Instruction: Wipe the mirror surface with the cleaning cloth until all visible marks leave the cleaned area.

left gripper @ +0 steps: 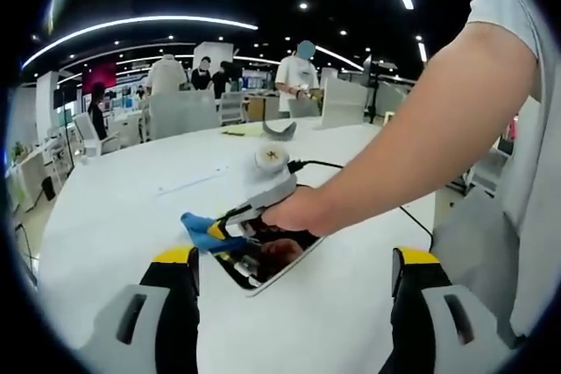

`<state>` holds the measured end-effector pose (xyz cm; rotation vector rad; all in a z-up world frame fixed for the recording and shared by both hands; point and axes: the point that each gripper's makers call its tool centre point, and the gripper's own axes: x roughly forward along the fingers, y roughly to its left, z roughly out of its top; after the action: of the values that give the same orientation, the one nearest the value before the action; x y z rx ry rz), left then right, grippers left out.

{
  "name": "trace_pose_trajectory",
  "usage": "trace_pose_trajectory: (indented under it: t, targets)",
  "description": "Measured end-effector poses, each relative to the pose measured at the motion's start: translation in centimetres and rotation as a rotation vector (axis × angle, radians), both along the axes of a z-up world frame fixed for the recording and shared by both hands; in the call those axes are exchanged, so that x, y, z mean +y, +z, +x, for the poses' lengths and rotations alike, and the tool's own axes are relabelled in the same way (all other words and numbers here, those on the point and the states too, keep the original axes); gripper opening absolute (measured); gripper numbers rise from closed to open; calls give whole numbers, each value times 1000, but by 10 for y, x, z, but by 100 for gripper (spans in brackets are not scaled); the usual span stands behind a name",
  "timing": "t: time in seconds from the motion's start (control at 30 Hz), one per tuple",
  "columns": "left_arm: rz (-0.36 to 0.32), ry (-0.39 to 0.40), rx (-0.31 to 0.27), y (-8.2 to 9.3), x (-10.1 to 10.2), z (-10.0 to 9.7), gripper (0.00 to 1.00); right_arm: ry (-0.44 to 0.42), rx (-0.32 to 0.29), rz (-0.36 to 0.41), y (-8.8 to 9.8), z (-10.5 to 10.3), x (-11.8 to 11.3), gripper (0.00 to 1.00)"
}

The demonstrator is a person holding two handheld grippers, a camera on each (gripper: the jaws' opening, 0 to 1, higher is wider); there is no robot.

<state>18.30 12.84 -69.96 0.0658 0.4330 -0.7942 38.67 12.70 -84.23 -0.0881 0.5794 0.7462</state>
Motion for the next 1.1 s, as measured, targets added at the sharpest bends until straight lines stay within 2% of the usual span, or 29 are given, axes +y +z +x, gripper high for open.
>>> trace_pose_trajectory:
  t: [0.37,0.77,1.1]
  targets:
    - [13,-1,8,1,-9,2,91,-2,-17,2,1,1,-3,1]
    - [34,-28,7,1,-20,3,91,-74,0,56,2,6,-21,1]
    - [49,-42,5,2,-29,0,91,-82,5,43,0,8,-38,1]
